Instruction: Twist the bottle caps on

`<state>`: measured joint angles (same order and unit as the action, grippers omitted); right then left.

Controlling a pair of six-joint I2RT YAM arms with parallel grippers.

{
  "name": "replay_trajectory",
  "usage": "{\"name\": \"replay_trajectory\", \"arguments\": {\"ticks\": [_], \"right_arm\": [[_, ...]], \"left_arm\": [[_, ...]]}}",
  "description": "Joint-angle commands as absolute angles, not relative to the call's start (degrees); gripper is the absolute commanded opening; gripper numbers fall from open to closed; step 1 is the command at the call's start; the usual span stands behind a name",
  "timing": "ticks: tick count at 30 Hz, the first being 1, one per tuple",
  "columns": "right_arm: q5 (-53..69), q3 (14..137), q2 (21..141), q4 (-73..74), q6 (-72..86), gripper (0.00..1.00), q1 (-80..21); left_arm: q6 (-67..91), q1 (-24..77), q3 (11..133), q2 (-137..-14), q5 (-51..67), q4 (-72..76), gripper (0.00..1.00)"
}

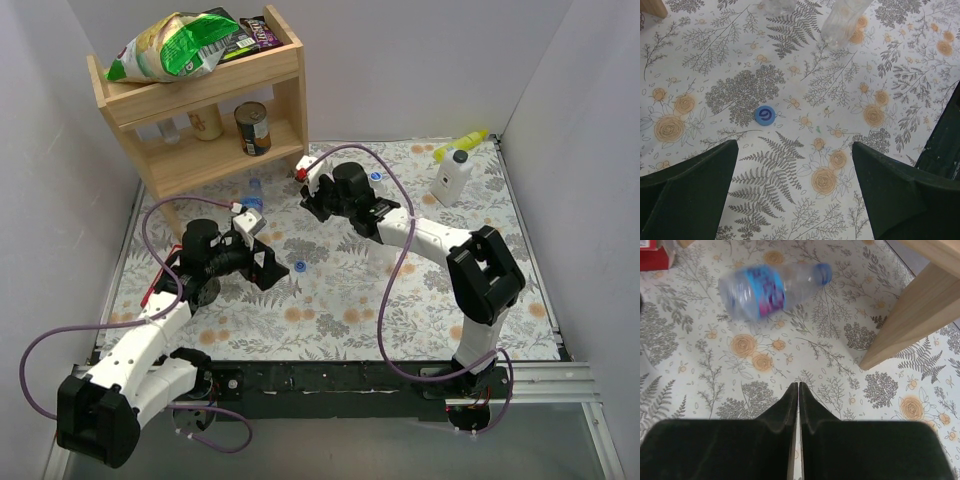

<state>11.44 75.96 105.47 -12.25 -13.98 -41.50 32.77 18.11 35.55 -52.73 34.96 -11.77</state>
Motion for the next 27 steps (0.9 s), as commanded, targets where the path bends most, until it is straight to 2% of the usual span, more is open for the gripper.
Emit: {"name": "replay_trajectory", "arguments": {"ticks": [1,6,9,15,17,18,20,21,24,27], "right_arm": [[15.6,73.9,97.3,-12.1,-14.2,0.09,-41.7],[17.8,73.1,94.5,-11.3,-12.3,0.09,-42.2],[17.7,74.4,94.0,-10.6,-9.5,0.1,-42.4],[19.6,77.3,90.5,-8.4,-9.7,0.17,-42.3],[19.8,77.2,88.9,-7.8,-9.9,0.22,-42.2],[19.8,77.2,87.1,-7.5,-10.1,0.32,-42.1],[19.4,76.1,85.2,-7.2,-10.3,0.42,-42.1],[19.2,75.7,83.0,-7.3,-10.5,0.51,-42.0],[17.7,74.3,79.2,-7.0,-10.7,0.63,-42.0],[16.9,73.1,76.0,-6.2,-11.4,0.66,-42.0]], "left_arm": [[30.7,17.8,34.5,-53.2,33.2,-9.1,0.98],[37.5,17.1,40.4,-49.6,21.2,-7.7,0.98],[37.0,17.0,48.7,-53.7,18.2,-14.8,0.98],[31.6,17.0,54.2,-61.6,12.7,-24.2,0.98],[25.4,17.0,54.3,-64.0,11.3,-24.8,0.98],[23.3,17.0,54.1,-64.8,10.3,-25.1,0.98],[17.3,17.0,54.1,-67.2,7.1,-25.4,0.98],[14.8,17.0,53.7,-68.0,6.6,-24.7,0.98],[6.0,17.0,53.7,-71.4,4.3,-23.1,0.98],[-2.0,17.0,56.6,-77.1,3.5,-24.6,0.98]]}}
